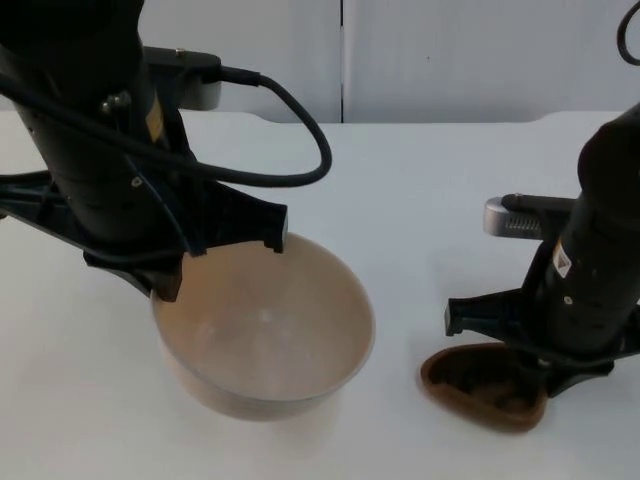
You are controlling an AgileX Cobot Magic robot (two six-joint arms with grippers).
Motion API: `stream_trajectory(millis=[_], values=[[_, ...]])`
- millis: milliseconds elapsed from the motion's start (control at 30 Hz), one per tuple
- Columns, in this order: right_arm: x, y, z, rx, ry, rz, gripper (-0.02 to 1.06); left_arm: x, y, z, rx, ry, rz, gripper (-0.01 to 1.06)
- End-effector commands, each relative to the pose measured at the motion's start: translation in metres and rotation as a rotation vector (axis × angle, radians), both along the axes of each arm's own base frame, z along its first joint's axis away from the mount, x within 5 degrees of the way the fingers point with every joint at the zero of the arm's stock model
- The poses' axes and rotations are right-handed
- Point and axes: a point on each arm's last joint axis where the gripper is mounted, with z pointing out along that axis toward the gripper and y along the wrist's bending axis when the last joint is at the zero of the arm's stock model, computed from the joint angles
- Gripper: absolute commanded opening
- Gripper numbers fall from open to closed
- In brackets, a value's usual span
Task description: Pick up the bowl with the left hand and pour the coffee beans from the cup into the bowl with the right hand.
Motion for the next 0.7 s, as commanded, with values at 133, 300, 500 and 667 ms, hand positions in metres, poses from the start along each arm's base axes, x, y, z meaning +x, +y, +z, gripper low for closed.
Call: stream_trajectory(millis=[133,300,500,667], values=[[-0.006,-0.007,0.031,-0.017,-0.013,0.044,0.0,-0.001,-0.002,0.002,-0.018,-0.01,-0.001,0.0],[-0.004,-0.007,0.061,-0.031,-0.029,0.09,0.0,-0.001,-0.002,0.002,-0.018,-0.01,-0.001,0.0],[0.003,-0.001,0.103,-0.016,-0.06,0.148,0.0,-0.001,-0.002,0.002,-0.018,-0.01,-0.001,0.0],[0.011,0.007,0.136,-0.018,-0.044,0.224,0.0,-0.001,-0.002,0.002,-0.016,-0.011,-0.002,0.0]])
